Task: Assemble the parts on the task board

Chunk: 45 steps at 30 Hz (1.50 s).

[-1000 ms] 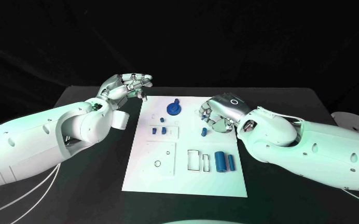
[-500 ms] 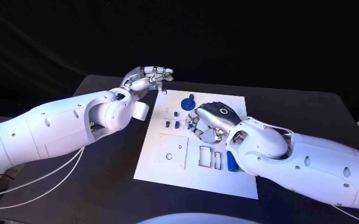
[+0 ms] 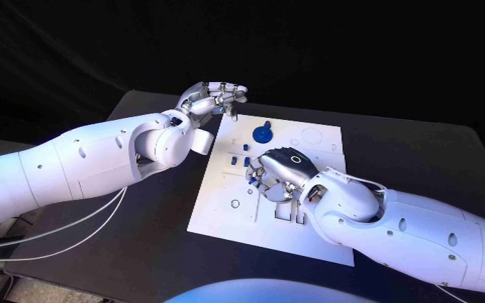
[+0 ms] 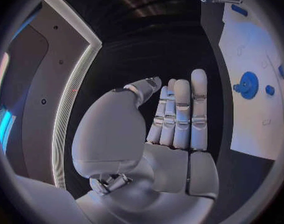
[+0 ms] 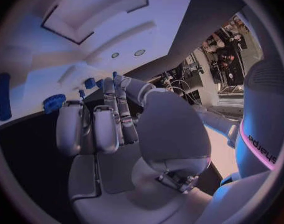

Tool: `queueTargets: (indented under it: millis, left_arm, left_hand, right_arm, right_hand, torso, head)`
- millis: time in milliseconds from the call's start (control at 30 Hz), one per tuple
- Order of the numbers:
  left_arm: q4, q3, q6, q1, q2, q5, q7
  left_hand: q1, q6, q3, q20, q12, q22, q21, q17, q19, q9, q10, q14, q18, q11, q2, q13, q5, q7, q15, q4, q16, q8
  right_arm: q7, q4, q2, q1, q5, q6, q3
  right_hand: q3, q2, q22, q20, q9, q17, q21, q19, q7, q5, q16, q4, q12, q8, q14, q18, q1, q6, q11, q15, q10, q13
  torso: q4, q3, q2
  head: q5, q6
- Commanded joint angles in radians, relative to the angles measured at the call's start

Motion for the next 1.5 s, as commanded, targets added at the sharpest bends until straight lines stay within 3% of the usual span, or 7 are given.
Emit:
queueTargets:
  millis: [33,400,1500]
  left_arm:
    - [0.000,0.001,0.016,0.001,0.003,-0.012,0.003]
    - [-0.002,0.001,0.016,0.001,0.004,-0.014,0.002]
    - [-0.001,0.001,0.018,0.002,0.004,-0.016,-0.001]
  left_hand:
    - [0.012,-0.003,-0.002,0.003,-0.006,-0.001,-0.005,0.001,0.005,0.001,-0.005,-0.002,0.013,0.004,0.000,-0.001,0.005,0.006,0.007,-0.006,0.006,-0.006]
    - [0.011,-0.003,-0.002,0.003,-0.007,-0.001,-0.005,0.001,0.004,0.001,-0.006,-0.003,0.013,0.004,0.000,-0.001,0.004,0.006,0.008,-0.006,0.006,-0.006]
    - [0.005,-0.004,-0.005,0.005,-0.007,-0.002,-0.006,0.001,0.003,0.002,-0.007,-0.004,0.013,0.005,-0.001,-0.001,0.002,0.007,0.009,-0.004,0.006,-0.007]
  right_arm:
    - [0.001,-0.007,0.004,-0.005,-0.011,0.016,0.000]
    - [0.007,-0.012,0.010,-0.010,-0.009,0.050,-0.003]
    - [-0.005,-0.041,0.026,-0.018,-0.019,0.107,-0.007]
  right_hand:
    - [0.004,-0.001,0.046,0.003,0.001,0.000,0.005,0.006,0.003,-0.005,0.003,0.005,0.002,0.005,0.024,-0.012,-0.011,0.004,-0.022,-0.009,0.015,0.001]
    - [-0.001,-0.001,0.049,0.003,0.005,-0.002,0.007,0.007,0.002,-0.013,0.003,0.008,0.002,0.006,0.024,-0.012,-0.018,0.003,-0.022,-0.009,0.014,0.005]
    - [-0.005,0.000,0.048,0.003,0.008,-0.003,0.005,0.004,0.001,-0.018,0.003,0.011,0.001,0.008,0.024,-0.012,-0.021,0.003,-0.023,-0.009,0.014,0.008]
  torso:
    - [0.0007,0.0015,-0.002]
    - [-0.0020,0.0020,-0.001]
    - [-0.0009,0.0015,-0.002]
  head:
    - [0.006,-0.007]
    - [0.012,-0.016]
    - [0.017,-0.024]
